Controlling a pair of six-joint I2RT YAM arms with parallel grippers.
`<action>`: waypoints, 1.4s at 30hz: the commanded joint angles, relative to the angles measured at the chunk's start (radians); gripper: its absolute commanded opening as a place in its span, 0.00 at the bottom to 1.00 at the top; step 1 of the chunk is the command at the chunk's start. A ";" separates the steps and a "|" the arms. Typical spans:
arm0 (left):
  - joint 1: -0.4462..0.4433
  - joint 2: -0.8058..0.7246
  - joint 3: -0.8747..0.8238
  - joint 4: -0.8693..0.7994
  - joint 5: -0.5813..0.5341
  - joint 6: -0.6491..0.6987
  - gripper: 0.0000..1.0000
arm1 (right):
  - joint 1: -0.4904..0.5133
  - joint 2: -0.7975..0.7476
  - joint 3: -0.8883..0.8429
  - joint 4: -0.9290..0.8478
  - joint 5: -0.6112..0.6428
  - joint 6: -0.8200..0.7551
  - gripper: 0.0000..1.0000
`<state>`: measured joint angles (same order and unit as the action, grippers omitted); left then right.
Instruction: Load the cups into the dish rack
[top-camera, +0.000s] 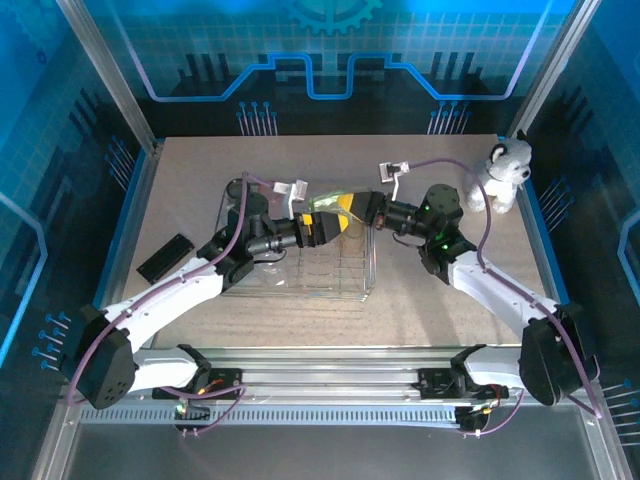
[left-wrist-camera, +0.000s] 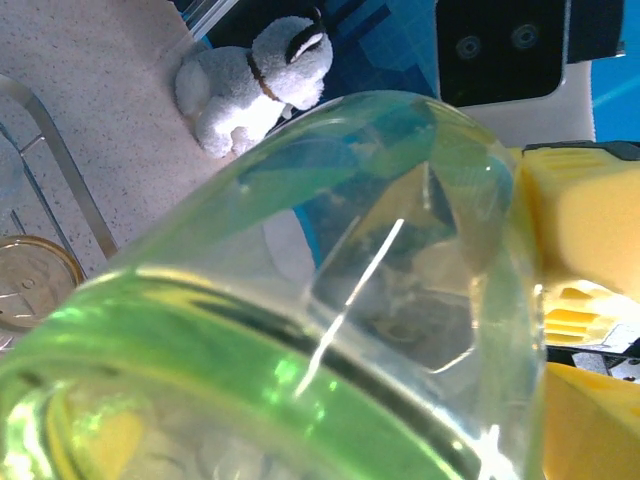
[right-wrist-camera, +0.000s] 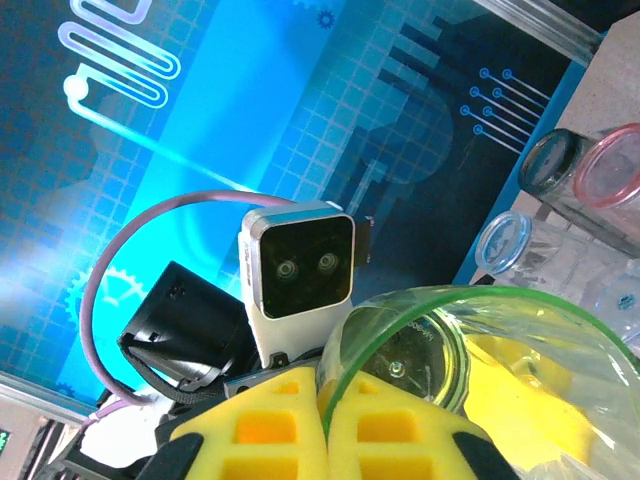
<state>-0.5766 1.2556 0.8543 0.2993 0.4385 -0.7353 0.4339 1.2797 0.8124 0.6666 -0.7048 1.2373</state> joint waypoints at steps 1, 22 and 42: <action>0.012 -0.032 0.022 0.051 -0.009 -0.010 0.99 | 0.020 0.019 0.047 0.072 -0.038 0.042 0.00; 0.049 -0.093 -0.003 0.054 0.051 0.015 0.75 | 0.050 0.021 0.062 -0.117 0.016 -0.055 0.00; 0.049 -0.098 0.144 -0.365 -0.076 0.239 0.52 | -0.021 -0.124 0.524 -1.326 0.511 -0.758 0.68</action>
<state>-0.5247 1.1725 0.9340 0.0547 0.4042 -0.5983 0.4492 1.2186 1.2461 -0.2825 -0.4171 0.7109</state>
